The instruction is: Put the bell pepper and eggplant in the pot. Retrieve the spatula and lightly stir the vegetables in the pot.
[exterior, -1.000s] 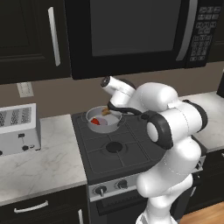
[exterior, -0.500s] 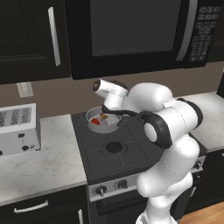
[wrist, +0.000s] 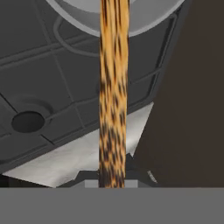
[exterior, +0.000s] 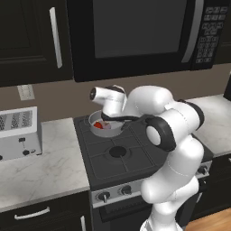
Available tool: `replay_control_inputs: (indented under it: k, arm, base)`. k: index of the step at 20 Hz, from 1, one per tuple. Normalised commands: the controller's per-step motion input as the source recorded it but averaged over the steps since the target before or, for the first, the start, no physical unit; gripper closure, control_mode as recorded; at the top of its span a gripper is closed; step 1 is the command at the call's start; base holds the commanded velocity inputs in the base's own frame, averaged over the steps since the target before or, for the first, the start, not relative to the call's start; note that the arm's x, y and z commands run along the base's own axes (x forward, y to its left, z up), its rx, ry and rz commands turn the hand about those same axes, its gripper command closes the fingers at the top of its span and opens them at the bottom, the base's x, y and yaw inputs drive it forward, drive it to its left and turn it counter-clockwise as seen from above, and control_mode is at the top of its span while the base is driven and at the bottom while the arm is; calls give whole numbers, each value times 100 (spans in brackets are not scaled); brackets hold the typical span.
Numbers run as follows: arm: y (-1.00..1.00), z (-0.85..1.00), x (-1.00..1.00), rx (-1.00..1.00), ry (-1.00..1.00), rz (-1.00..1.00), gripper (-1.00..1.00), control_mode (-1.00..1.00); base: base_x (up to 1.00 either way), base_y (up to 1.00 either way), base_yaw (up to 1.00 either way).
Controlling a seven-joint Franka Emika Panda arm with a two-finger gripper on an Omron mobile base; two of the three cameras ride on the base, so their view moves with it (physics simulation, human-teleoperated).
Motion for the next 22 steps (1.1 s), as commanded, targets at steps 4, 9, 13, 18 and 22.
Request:
replay_control_inputs:
  k: [4, 9, 13, 18, 22]
  arm:
    - [14, -2, -15, -15, 0, 0, 100, -100]
    - [21, 1, -36, -9, -1, 3, 100, -100]
    - [17, 24, -11, -6, 0, 4, 100, -100]
    - [3, 34, 9, -4, 1, 0, 100, -100]
    - [-1, 2, 35, -11, 5, 0, 100, -100]
  base:
    - [0, 0, 0]
    - [0, 0, 0]
    - [0, 0, 0]
    - [0, 0, 0]
    - [0, 0, 0]
